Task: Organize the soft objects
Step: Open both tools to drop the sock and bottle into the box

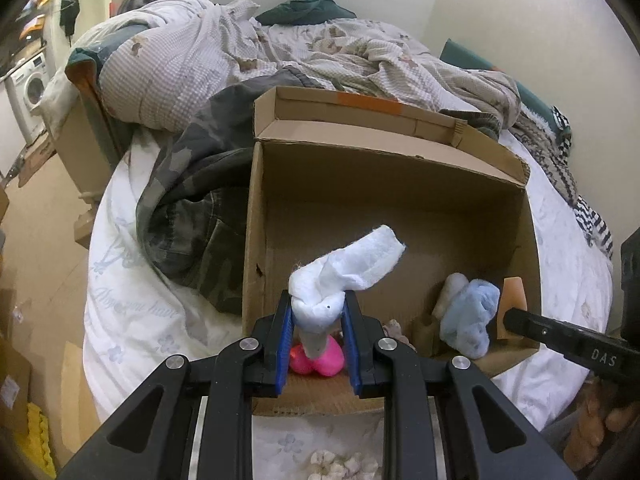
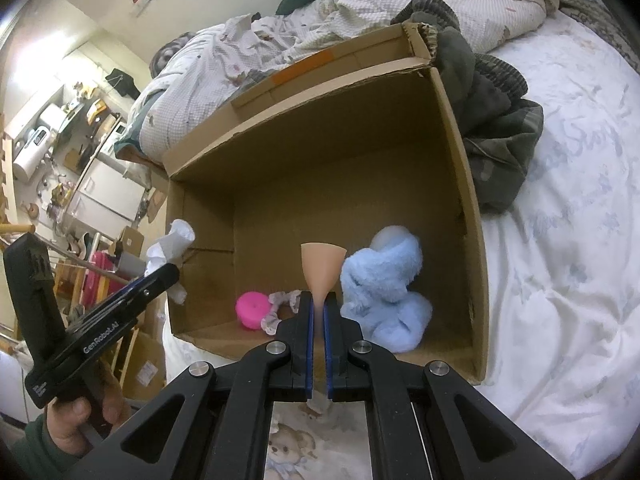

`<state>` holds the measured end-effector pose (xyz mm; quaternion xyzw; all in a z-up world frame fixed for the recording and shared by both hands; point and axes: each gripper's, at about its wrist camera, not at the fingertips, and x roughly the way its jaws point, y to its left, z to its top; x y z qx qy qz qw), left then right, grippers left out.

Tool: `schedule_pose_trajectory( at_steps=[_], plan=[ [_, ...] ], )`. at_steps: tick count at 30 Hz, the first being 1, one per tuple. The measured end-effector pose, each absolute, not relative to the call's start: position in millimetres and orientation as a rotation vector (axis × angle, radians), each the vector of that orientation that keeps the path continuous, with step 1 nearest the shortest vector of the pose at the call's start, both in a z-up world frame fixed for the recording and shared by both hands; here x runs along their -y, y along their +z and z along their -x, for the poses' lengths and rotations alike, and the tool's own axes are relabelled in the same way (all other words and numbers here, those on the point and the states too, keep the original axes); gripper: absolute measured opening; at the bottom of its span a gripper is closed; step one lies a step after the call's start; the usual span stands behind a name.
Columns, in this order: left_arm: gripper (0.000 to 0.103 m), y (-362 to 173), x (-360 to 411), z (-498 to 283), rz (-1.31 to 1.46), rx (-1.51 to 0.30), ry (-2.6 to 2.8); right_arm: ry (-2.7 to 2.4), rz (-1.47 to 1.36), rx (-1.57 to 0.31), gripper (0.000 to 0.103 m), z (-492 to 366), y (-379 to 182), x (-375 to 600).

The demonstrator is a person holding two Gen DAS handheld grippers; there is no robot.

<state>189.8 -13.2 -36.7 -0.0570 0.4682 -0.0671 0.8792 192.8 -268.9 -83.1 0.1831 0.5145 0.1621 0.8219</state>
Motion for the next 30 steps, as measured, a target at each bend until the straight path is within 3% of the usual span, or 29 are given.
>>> schedule_pose_trajectory(
  at_steps=[25, 28, 30],
  plan=[
    [0.025, -46.0, 17.6, -190.9, 0.166, -1.021, -0.176, 0.355, -0.360, -1.109, 0.006, -198.6, -84.0, 259.5],
    [0.042, -46.4, 19.5, -189.6, 0.158, -1.022, -0.169, 0.354, -0.356, -1.113, 0.006, -199.6, -84.4, 258.1],
    [0.063, -44.9, 21.0, -188.6, 0.140, -1.015, -0.147, 0.354, -0.354, -1.114, 0.006, -200.1, -84.9, 257.1]
  ],
)
